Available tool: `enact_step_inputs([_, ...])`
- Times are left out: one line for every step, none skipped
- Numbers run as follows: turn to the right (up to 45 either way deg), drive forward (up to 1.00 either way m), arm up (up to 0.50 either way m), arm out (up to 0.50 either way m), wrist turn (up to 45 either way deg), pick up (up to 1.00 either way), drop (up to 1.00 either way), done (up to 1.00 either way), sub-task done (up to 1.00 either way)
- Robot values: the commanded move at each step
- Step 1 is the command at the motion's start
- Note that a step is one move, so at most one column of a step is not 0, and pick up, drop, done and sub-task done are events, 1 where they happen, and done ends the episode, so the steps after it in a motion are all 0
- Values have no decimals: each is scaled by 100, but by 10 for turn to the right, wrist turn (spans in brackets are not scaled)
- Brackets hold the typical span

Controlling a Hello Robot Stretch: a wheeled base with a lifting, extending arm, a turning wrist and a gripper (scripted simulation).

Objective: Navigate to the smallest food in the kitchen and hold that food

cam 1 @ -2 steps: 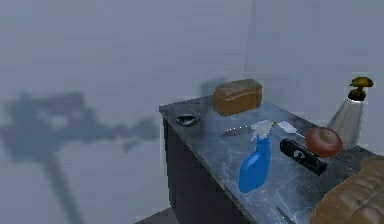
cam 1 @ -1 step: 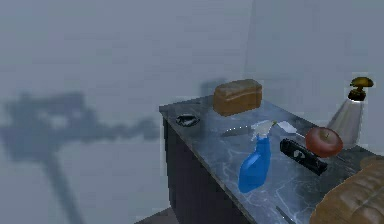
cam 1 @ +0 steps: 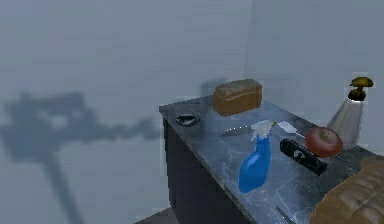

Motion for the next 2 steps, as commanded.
enact_step_inputs([0,0,0,0,450,0,0,0,0])
enact_step_inputs([0,0,0,0,180,0,0,0,0])
